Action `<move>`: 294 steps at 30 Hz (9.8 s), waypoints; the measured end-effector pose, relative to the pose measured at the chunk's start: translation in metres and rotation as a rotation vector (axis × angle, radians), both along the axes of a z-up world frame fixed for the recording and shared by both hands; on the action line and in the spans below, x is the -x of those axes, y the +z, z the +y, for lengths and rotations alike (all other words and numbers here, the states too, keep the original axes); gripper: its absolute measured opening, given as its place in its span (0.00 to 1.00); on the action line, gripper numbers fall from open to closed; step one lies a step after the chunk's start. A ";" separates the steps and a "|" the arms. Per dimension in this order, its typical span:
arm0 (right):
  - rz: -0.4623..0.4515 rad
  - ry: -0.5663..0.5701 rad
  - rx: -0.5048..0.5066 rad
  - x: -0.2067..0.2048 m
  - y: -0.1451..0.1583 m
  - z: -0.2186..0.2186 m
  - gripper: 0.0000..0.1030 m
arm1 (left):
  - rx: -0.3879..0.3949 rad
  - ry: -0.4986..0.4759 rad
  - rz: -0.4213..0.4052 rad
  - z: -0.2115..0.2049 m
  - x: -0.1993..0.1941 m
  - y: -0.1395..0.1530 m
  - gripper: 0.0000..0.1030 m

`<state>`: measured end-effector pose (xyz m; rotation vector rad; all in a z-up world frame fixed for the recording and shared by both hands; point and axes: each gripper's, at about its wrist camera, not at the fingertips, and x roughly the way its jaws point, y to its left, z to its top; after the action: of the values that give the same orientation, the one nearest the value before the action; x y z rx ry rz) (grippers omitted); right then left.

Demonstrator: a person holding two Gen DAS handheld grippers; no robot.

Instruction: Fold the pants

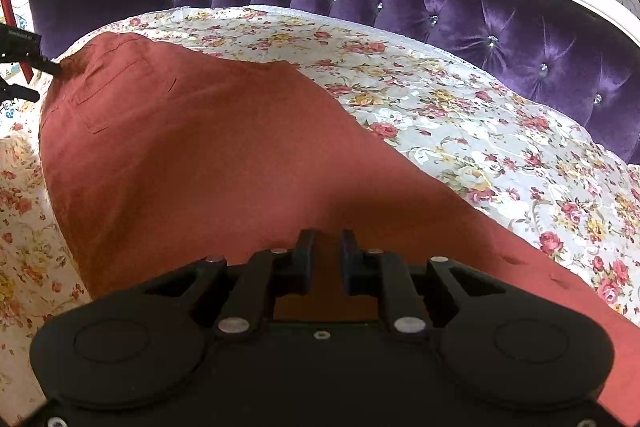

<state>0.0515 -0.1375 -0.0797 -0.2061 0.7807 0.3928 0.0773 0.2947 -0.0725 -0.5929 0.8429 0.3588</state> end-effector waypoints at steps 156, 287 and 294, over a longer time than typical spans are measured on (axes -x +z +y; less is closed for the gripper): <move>-0.047 -0.027 0.067 -0.029 0.013 -0.152 0.29 | -0.304 -0.848 0.083 -0.339 -0.017 0.001 0.52; 0.155 -0.471 -0.431 0.010 0.006 -0.089 0.45 | -0.282 -0.771 0.033 -0.281 -0.005 0.027 0.53; 0.167 -0.546 -0.452 0.016 0.001 -0.109 0.05 | -0.272 -0.717 0.097 -0.255 0.006 -0.008 0.54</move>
<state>0.0358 -0.2463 -0.0782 0.4626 0.8554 0.0587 0.0708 0.0394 -0.0806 0.0009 1.0197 -0.1550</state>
